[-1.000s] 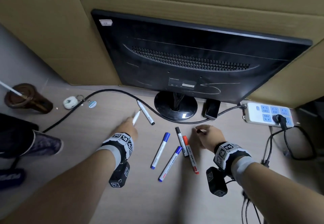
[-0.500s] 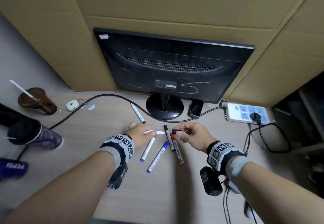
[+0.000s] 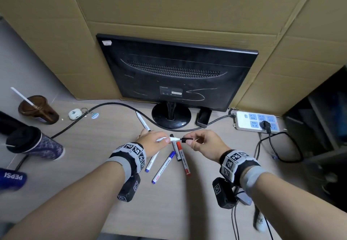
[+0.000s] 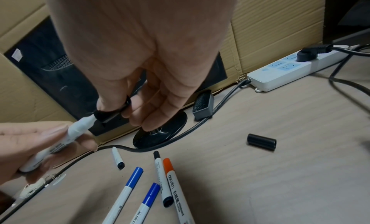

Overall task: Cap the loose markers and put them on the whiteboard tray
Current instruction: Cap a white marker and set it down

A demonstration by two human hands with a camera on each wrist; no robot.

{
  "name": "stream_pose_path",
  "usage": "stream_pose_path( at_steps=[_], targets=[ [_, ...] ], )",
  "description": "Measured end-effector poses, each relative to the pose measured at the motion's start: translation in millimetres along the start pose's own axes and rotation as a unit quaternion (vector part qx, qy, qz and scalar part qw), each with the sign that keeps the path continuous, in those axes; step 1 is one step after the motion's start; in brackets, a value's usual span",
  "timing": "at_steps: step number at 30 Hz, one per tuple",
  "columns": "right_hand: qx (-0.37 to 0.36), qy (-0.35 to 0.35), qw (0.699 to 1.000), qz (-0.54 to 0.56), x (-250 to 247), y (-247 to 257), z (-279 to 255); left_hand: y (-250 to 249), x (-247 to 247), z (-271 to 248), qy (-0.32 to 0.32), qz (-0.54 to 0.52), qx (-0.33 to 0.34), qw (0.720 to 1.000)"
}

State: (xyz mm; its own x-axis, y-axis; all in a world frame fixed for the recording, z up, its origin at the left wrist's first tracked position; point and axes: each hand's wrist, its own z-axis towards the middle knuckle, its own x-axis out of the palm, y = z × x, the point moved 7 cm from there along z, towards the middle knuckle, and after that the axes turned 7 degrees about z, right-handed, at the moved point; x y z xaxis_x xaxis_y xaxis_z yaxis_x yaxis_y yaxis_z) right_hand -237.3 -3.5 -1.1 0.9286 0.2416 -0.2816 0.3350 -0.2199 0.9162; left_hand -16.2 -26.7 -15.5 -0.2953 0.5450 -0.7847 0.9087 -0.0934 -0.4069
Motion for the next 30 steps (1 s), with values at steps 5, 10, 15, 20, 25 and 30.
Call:
stream_pose_path(
  at_steps=[5, 10, 15, 20, 25, 30],
  targets=[
    [0.011, -0.008, 1.0, 0.013, -3, -2, 0, -1, 1, 1, 0.002, -0.004, -0.01, 1.0],
    [0.0, -0.017, 1.0, -0.012, -6, 0, 1, 0, -4, 0, -0.009, -0.007, -0.014, 1.0],
    [0.014, -0.009, 1.0, -0.002, -6, 1, 1, 4, -7, -1, -0.017, -0.001, -0.022, 1.0],
    [0.038, -0.064, 0.997, 0.01, -13, -8, 1, 3, -7, -1, -0.015, -0.001, -0.018, 1.0],
    [0.02, -0.06, 0.995, 0.078, -10, -3, 2, 5, -1, 4, 0.0, -0.003, -0.013, 1.0],
    [0.026, -0.061, 0.993, 0.1, -8, 1, 1, 4, -1, 5, 0.003, -0.023, -0.003, 1.0]
  ],
)
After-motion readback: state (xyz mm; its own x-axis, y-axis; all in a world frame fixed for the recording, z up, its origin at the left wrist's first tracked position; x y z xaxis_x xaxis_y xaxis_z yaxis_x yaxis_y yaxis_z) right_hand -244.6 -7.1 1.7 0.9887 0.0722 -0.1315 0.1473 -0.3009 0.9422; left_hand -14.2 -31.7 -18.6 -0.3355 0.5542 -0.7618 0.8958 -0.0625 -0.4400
